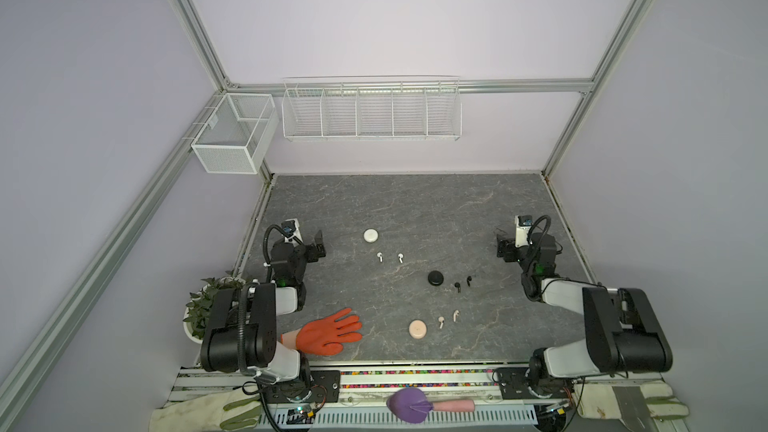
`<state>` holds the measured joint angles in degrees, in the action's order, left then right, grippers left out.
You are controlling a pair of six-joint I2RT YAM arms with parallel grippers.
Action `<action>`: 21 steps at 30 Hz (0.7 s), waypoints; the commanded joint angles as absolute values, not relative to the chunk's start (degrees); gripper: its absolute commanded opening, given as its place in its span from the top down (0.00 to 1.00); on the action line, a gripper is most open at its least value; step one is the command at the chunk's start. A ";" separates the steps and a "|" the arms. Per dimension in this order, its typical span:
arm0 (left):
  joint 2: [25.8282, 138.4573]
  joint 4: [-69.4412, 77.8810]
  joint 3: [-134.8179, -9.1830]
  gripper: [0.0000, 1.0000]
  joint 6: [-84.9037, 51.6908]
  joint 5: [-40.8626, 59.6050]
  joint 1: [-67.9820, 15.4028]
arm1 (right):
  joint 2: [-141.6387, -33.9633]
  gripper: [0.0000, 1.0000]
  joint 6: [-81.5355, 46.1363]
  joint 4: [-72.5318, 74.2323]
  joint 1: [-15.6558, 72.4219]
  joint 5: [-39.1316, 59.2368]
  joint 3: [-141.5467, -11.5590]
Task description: Insert the wireless bluetooth earbuds into the charging case
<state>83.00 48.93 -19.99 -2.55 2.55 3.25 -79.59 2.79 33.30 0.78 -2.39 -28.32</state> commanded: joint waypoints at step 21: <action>76.01 -6.39 -43.70 0.01 -30.11 0.81 -8.09 | -107.58 0.07 34.26 -6.82 37.18 27.32 -73.13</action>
